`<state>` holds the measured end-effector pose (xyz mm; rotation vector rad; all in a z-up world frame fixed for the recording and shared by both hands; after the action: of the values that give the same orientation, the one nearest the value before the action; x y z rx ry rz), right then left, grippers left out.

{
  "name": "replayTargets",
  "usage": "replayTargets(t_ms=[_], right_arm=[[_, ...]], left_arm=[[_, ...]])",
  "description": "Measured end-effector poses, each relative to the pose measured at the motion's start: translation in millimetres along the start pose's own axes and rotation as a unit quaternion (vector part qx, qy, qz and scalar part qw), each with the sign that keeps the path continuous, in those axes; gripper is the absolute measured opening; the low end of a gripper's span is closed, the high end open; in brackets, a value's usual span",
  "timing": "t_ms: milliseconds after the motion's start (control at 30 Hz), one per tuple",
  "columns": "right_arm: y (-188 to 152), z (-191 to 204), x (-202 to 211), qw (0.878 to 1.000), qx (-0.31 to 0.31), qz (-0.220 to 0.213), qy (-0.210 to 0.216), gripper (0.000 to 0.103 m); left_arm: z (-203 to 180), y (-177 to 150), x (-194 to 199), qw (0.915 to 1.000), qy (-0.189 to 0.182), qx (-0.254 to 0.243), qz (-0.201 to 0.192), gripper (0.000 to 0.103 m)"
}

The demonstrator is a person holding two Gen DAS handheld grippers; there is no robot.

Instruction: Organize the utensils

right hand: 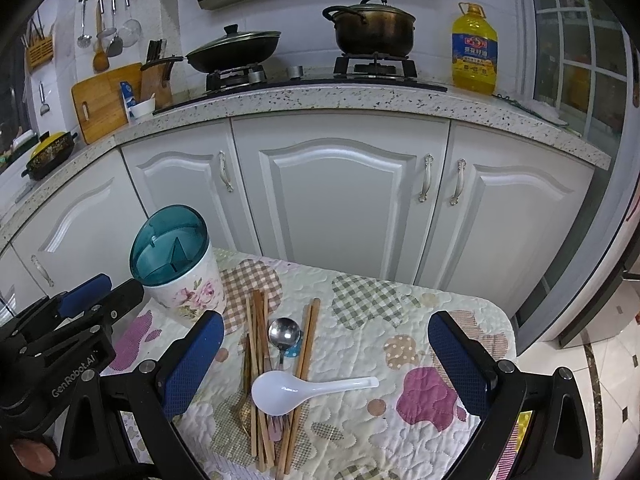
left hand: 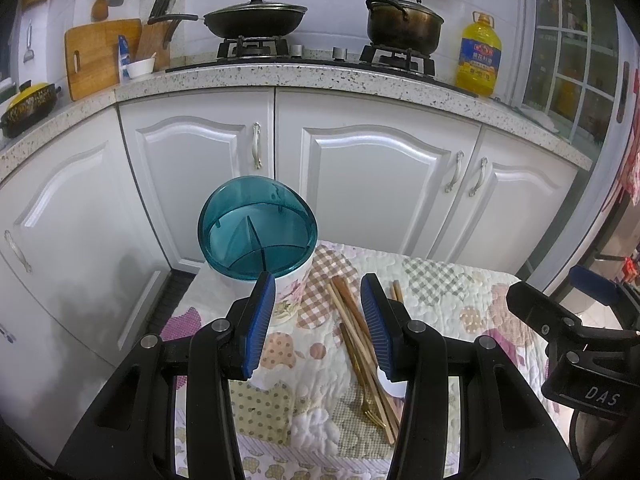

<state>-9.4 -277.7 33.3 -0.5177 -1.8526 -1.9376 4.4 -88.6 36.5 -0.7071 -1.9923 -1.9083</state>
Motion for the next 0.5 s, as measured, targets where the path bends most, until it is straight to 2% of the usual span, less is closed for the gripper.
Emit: replayTargets(t_ms=[500], right_arm=[[-4.0, 2.5, -3.9, 1.000, 0.006, 0.008, 0.006, 0.102]], left_arm=[[4.3, -4.5, -4.5, 0.9999, 0.006, 0.001, 0.008, 0.044]])
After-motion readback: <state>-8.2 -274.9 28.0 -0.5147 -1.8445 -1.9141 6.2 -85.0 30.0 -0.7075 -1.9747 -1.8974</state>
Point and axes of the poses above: each gripper's, at about its wrist camera, not at the fingertips, and x roughly against the way its jaws point, z to its left, y to its top, the point moved 7 cm from there along -x, roughly the way its jaws point, and after that the axes turned 7 degrees about -z, right-handed, at the moved point
